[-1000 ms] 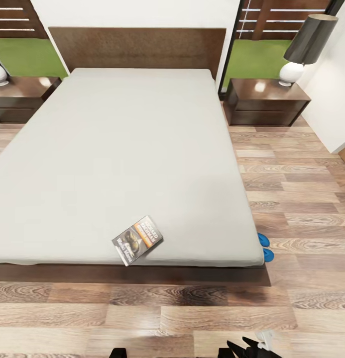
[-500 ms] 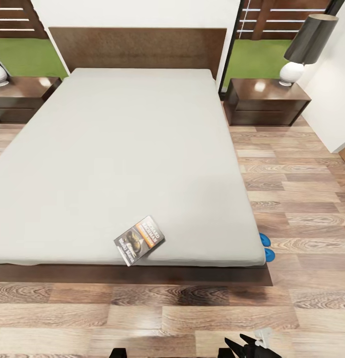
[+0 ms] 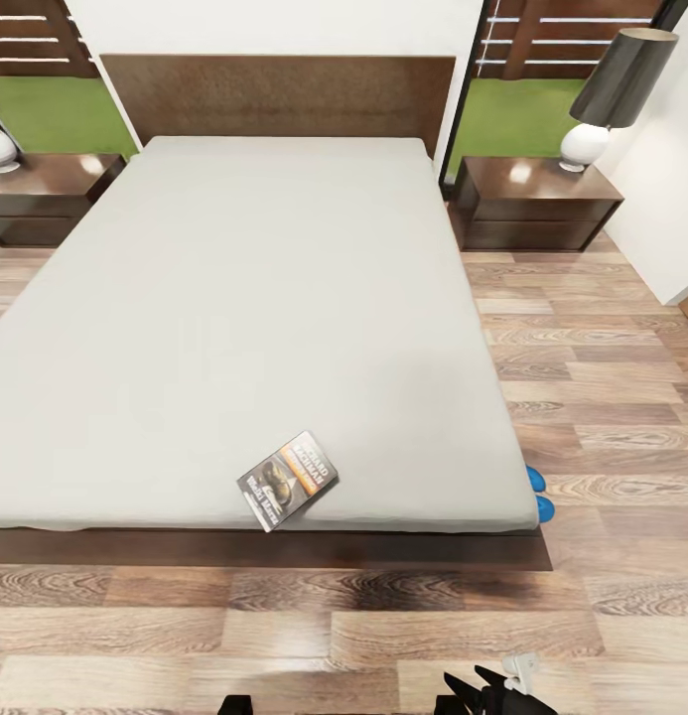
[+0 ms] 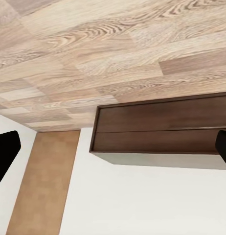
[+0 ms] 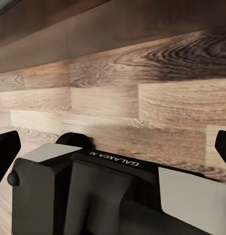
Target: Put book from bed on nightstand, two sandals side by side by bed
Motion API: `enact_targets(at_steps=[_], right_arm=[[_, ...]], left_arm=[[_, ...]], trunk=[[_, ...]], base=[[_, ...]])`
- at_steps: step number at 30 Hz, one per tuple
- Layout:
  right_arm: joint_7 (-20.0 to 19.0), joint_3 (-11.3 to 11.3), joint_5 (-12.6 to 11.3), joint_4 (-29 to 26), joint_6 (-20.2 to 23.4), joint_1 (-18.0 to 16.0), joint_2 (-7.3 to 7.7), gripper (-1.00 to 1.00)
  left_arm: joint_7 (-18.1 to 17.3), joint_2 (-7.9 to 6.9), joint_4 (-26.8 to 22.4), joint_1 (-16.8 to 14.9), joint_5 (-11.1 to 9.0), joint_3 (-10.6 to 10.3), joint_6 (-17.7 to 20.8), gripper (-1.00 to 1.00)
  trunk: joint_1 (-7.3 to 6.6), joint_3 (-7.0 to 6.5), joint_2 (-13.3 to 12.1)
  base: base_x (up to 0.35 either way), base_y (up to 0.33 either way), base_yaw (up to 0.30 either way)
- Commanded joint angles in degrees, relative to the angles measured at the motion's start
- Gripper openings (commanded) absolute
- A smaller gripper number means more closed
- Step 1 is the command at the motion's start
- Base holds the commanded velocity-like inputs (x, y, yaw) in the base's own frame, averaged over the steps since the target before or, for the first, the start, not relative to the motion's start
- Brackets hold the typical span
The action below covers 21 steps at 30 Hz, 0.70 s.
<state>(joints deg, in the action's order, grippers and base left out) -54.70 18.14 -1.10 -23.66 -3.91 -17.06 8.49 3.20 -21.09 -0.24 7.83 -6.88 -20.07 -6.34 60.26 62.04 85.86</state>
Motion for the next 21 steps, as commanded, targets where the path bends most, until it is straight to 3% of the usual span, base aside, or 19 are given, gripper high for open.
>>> enact_targets(at_steps=[1, 21], right_arm=[[-0.07, 0.18, -0.01, 0.06, -0.22, -0.04, 0.0, 1.0], [1.46, 0.02, 0.15, -0.12, -0.31, -0.03, -0.31, 1.0]], left_arm=[[0.12, 0.0, -0.02, 0.02, -0.59, -0.5, -0.17, 1.0], [0.14, 0.0, -0.02, 0.07, -0.59, -0.49, -0.57, 1.0]], trunk=[[0.0, 0.02, 0.01], [0.0, 0.02, 0.01]], base=[[0.0, 0.019, 0.0], [0.0, 0.094, 0.0]])
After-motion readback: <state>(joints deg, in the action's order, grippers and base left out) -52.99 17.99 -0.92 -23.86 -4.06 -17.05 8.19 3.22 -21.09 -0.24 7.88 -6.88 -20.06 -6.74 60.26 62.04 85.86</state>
